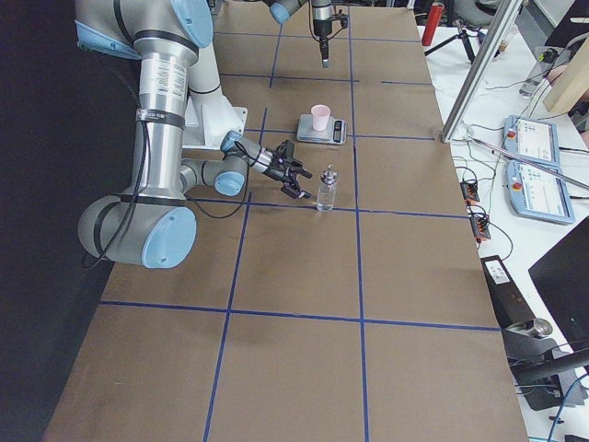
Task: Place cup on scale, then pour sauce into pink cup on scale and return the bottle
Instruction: 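Lift the left gripper away from the cup while the right gripper reaches the glass bottle, then grasp the glass bottle with the right gripper and lift it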
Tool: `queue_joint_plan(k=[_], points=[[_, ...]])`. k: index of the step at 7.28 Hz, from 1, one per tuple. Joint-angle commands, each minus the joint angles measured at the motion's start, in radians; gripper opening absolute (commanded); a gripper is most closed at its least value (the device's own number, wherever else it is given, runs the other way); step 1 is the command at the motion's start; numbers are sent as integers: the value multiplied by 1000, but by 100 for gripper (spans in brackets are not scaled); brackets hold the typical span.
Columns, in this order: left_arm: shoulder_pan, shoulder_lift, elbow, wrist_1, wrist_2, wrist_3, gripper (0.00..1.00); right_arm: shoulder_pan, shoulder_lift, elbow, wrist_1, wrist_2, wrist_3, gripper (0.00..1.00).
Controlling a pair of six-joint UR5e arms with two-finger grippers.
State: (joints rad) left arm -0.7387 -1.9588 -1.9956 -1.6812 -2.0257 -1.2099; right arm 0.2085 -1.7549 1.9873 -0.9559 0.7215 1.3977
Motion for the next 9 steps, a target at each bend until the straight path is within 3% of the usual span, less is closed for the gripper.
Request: queue_joint_plan(k=[1, 9], points=[[-1, 15, -12, 17, 4, 0, 58, -6, 15, -13, 0, -40, 6, 99], [1, 23, -38, 58, 5, 0, 58, -6, 52, -73, 0, -39, -16, 99]])
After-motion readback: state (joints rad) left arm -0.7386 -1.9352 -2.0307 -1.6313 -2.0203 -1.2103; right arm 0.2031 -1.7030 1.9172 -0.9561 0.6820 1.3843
